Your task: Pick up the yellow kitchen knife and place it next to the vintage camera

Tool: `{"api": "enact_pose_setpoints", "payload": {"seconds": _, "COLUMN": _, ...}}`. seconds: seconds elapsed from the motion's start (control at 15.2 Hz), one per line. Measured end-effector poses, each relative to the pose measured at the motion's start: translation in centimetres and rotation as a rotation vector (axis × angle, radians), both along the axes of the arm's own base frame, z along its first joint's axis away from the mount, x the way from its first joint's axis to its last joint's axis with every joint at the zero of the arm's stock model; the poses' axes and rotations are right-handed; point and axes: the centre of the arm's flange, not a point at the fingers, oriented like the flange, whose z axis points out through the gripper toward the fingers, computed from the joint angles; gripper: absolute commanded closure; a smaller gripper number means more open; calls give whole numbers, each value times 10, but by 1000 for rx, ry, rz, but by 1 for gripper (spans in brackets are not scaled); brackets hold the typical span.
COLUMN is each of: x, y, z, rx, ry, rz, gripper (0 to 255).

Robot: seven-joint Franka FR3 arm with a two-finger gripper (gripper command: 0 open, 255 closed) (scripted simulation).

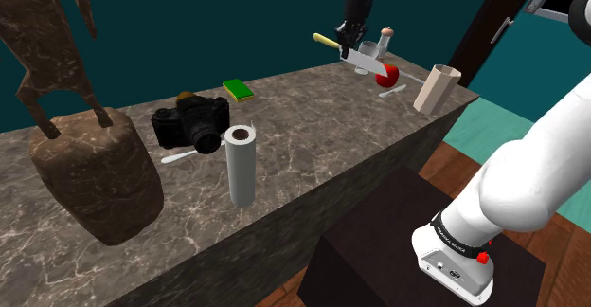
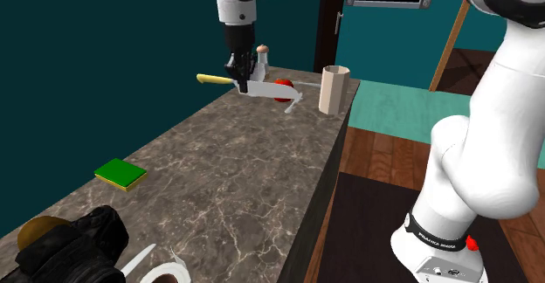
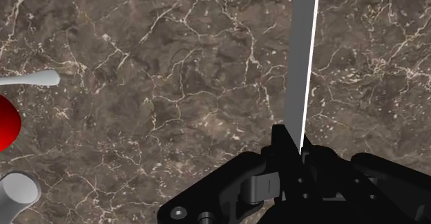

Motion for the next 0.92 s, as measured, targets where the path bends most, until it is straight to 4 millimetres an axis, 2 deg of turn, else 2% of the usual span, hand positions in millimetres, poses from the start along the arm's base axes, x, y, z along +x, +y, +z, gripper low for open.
{"api": "enact_pose_setpoints", "payload": {"seconds": 0.4, "x": -23, "y": 78, "z": 0, "rx": 0, "ry": 0, "rz": 0, "gripper": 255}}
{"api": "enact_pose_setpoints", "payload": {"seconds": 0.92, "x": -63, "y": 171, "z": -1, "rx": -1, "ry": 0, "rz": 0, "gripper": 255}}
